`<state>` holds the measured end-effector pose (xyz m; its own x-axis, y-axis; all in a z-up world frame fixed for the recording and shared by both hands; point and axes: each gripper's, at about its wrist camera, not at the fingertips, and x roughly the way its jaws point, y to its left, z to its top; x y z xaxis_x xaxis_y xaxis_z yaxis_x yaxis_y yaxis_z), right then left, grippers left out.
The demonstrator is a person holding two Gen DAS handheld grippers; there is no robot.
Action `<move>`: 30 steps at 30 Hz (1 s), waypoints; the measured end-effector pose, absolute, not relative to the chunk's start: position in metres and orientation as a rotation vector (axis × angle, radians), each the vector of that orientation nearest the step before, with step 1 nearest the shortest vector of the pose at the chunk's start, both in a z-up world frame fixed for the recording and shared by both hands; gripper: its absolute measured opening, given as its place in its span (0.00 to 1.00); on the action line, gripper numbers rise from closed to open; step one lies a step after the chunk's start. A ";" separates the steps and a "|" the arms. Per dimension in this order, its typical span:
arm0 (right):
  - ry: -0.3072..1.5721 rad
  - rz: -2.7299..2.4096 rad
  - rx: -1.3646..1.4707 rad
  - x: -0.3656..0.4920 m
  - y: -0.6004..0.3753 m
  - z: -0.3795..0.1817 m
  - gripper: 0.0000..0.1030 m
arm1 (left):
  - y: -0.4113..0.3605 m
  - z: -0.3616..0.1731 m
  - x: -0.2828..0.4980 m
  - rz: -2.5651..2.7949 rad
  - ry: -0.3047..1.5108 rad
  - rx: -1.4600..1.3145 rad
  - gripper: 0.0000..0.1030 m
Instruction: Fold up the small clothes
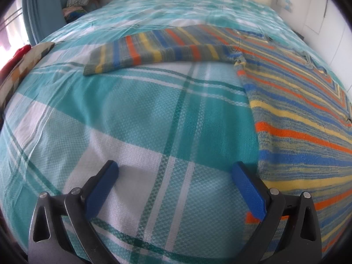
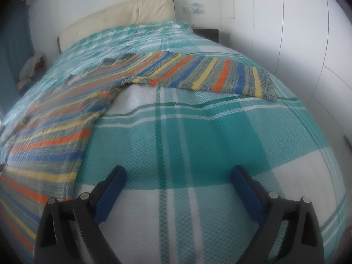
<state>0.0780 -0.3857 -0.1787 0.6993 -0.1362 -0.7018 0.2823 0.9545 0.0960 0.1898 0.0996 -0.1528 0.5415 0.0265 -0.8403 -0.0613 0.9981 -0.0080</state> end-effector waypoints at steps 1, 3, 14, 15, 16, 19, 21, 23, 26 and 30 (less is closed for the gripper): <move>0.762 -0.235 0.203 0.078 -0.386 -0.179 0.93 | 0.100 -0.153 0.190 0.053 0.997 -0.038 1.00; 0.762 -0.235 0.202 0.078 -0.386 -0.179 0.93 | 0.100 -0.153 0.190 0.053 0.996 -0.036 1.00; 0.763 -0.238 0.194 0.078 -0.384 -0.179 0.94 | 0.099 -0.153 0.189 0.064 1.002 -0.026 1.00; 0.763 -0.238 0.193 0.078 -0.384 -0.179 0.94 | 0.098 -0.153 0.189 0.066 1.001 -0.020 1.00; 0.762 -0.238 0.192 0.078 -0.384 -0.179 0.94 | 0.097 -0.153 0.189 0.066 0.999 -0.014 1.00; 0.764 -0.238 0.186 0.079 -0.383 -0.179 0.95 | 0.096 -0.153 0.188 0.064 0.998 -0.007 1.00; 0.764 -0.238 0.185 0.079 -0.383 -0.179 0.95 | 0.097 -0.153 0.187 0.052 1.003 -0.019 1.00; 0.764 -0.239 0.184 0.079 -0.383 -0.179 0.95 | 0.098 -0.153 0.187 0.043 1.009 -0.022 1.00; 0.765 -0.240 0.181 0.079 -0.382 -0.179 0.95 | 0.099 -0.153 0.187 0.039 1.012 -0.024 1.00; 0.765 -0.241 0.180 0.079 -0.382 -0.179 0.95 | 0.097 -0.153 0.183 0.050 0.994 -0.018 1.00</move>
